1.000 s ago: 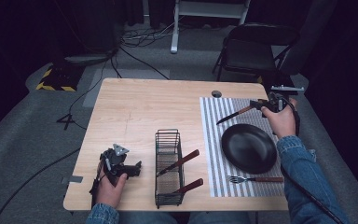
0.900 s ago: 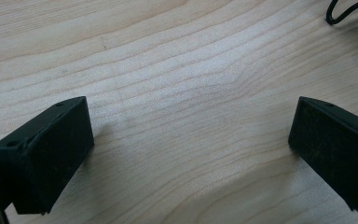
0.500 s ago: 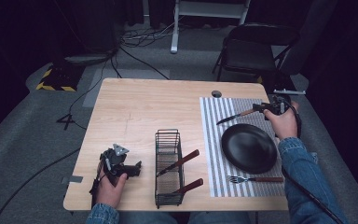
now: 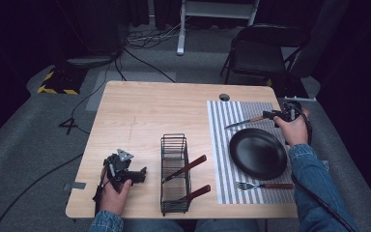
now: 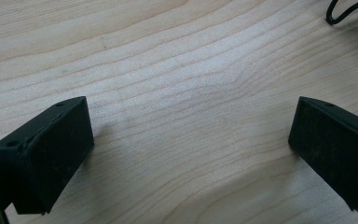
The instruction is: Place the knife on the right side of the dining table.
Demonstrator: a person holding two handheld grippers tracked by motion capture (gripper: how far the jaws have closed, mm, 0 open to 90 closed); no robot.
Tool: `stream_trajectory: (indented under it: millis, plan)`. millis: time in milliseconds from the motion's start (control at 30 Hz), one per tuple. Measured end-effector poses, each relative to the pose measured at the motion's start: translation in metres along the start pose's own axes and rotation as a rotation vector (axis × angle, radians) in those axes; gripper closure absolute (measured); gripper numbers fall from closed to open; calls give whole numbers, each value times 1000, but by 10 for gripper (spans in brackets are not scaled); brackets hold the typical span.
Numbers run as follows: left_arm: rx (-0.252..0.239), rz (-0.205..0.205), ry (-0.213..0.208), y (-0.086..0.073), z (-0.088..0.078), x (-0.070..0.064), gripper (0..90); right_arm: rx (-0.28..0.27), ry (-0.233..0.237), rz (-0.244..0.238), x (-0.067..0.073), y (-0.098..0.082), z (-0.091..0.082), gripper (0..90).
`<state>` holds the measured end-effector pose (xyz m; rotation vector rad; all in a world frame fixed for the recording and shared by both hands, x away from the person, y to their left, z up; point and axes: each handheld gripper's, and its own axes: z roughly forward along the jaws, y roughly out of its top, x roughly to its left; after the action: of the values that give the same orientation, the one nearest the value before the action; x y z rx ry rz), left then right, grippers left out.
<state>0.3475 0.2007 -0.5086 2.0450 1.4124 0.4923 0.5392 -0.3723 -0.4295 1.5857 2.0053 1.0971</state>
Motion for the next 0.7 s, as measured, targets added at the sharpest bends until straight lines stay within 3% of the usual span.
stream_trajectory:
  millis: [700]
  plan:
    - [-1, -1, 1, 0, 0, 0, 1, 16, 29, 70, -21, -19, 17, 455]
